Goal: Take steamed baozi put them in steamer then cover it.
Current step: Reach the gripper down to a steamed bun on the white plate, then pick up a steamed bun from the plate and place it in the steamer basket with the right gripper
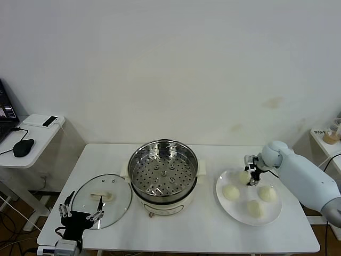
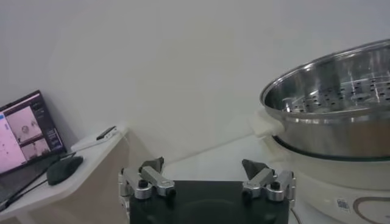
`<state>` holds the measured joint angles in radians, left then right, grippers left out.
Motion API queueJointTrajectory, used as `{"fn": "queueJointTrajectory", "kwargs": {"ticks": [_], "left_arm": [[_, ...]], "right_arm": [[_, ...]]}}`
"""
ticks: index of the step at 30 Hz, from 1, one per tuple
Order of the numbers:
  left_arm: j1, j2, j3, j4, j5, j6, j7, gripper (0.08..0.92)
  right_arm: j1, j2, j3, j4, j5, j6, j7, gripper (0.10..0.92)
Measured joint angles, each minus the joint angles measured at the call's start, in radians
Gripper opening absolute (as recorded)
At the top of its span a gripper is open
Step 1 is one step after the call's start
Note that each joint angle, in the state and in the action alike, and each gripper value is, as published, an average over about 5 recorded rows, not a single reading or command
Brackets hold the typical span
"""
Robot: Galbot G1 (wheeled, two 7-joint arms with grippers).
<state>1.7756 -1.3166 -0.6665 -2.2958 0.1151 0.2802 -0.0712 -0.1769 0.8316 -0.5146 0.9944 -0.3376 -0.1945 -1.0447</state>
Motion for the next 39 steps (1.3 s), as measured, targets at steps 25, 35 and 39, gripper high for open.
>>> {"fn": "queueJointTrajectory", "kwargs": {"ticks": [25, 35, 39], "left_arm": [[-0.007, 0.015, 0.004, -0.006, -0.015, 0.002, -0.005, 0.823], [0.001, 0.019, -0.004, -0.012, -0.024, -0.002, -0.010, 0.823], [0.005, 0.022, -0.013, -0.014, -0.030, -0.003, -0.011, 0.823]], "right_arm": [[0.219, -0.130, -0.150, 0.204, 0.192, 0.001, -0.064, 0.636], [0.440, -0.084, -0.290, 0.301, 0.358, -0.010, -0.052, 0.636], [0.527, -0.030, -0.352, 0.311, 0.413, -0.003, -0.041, 0.636]]}}
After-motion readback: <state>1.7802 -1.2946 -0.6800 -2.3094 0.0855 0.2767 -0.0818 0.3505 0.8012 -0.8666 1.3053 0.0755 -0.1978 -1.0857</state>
